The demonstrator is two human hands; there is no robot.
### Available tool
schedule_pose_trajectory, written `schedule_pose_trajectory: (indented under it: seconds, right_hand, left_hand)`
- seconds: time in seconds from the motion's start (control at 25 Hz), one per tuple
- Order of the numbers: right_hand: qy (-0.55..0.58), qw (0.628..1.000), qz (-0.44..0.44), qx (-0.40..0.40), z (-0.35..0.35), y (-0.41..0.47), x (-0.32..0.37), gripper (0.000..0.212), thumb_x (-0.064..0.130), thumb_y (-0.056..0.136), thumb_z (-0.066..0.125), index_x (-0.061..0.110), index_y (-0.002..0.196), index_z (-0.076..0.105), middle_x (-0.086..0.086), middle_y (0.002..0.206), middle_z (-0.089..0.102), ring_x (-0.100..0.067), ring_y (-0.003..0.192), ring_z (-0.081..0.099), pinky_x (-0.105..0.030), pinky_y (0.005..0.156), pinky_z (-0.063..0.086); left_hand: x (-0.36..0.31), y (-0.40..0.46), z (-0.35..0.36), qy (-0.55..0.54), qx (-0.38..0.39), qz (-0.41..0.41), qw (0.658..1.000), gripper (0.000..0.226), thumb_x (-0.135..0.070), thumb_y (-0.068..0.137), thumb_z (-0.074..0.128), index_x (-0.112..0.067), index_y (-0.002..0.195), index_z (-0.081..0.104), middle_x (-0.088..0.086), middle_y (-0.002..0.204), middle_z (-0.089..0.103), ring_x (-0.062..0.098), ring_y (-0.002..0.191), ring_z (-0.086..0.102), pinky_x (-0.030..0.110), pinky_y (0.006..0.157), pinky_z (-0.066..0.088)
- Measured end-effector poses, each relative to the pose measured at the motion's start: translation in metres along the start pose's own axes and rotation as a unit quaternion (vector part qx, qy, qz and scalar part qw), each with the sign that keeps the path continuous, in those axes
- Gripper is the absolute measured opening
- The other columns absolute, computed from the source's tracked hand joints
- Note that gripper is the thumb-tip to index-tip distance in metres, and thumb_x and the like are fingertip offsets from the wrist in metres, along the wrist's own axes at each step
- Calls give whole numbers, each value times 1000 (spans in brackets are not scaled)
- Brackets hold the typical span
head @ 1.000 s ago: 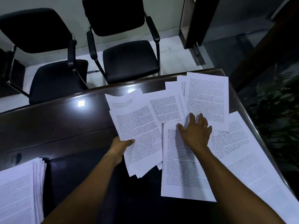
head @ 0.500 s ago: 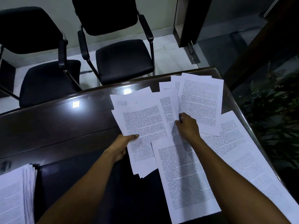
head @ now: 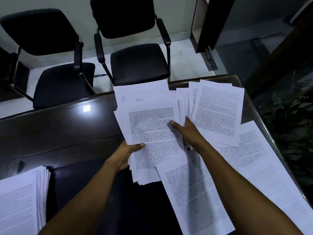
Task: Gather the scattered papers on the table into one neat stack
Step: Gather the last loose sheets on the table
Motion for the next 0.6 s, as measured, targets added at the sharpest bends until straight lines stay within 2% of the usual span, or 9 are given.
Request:
schedule_pose_trajectory:
  seconds: [0.08, 0.16, 0.28, 0.44, 0.52, 0.6]
  right_hand:
    - [94, 995, 3, 38, 8, -3, 10, 46, 28, 95, 72, 15, 138, 60, 1, 130, 71, -16, 120, 67, -31, 103, 53]
    - [156, 986, 15, 61, 15, -9, 25, 39, 12, 95, 70, 5, 133, 63, -11, 126, 72, -26, 115, 71, -37, 98, 57]
    - [131, 988, 3, 79, 31, -17, 54, 41, 17, 91, 76, 5, 129, 66, -11, 122, 74, -30, 111, 72, -44, 98, 57]
    - [21, 996, -31, 76, 55, -30, 94, 36, 22, 91, 77, 4, 122, 70, -6, 112, 78, -25, 105, 75, -37, 93, 59]
    - [5, 996, -75, 44, 67, -42, 114, 30, 22, 92, 76, 6, 117, 72, -5, 107, 79, -21, 98, 77, -40, 94, 60]
    - [32, 991, -132, 0, 84, -57, 138, 23, 20, 93, 74, 12, 114, 73, -1, 105, 79, -14, 95, 76, -36, 93, 60]
  left_hand:
    - [-7, -12, -6, -3, 17, 0, 1000, 56, -5, 79, 78, -5, 133, 62, 19, 129, 69, 41, 118, 66, 57, 100, 52]
    - [-17, -24, -12, -5, 38, -3, 999, 63, -8, 75, 82, -5, 134, 62, 20, 131, 67, 43, 120, 64, 59, 102, 50]
    - [-35, -47, -21, 12, 65, 1, 998, 80, -18, 61, 94, -4, 134, 62, 22, 134, 65, 44, 122, 62, 57, 103, 49]
    - [-54, -78, -35, -5, 33, 2, 999, 90, -28, 48, 100, -5, 128, 68, 22, 131, 66, 37, 109, 68, 50, 96, 55]
    - [-59, -95, -45, -74, 15, 18, 997, 83, -30, 56, 96, -5, 130, 67, 22, 133, 65, 35, 106, 69, 48, 93, 57]
    - [-61, -111, -52, -172, 6, 60, 983, 58, -31, 80, 78, -6, 131, 67, 18, 130, 67, 34, 108, 69, 49, 94, 57]
Point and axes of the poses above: each hand's wrist, its own y-axis towards the middle knuckle, its own z-axis out of the palm, x = y × z, the point moved 2 cm from there along y, towards the middle knuckle
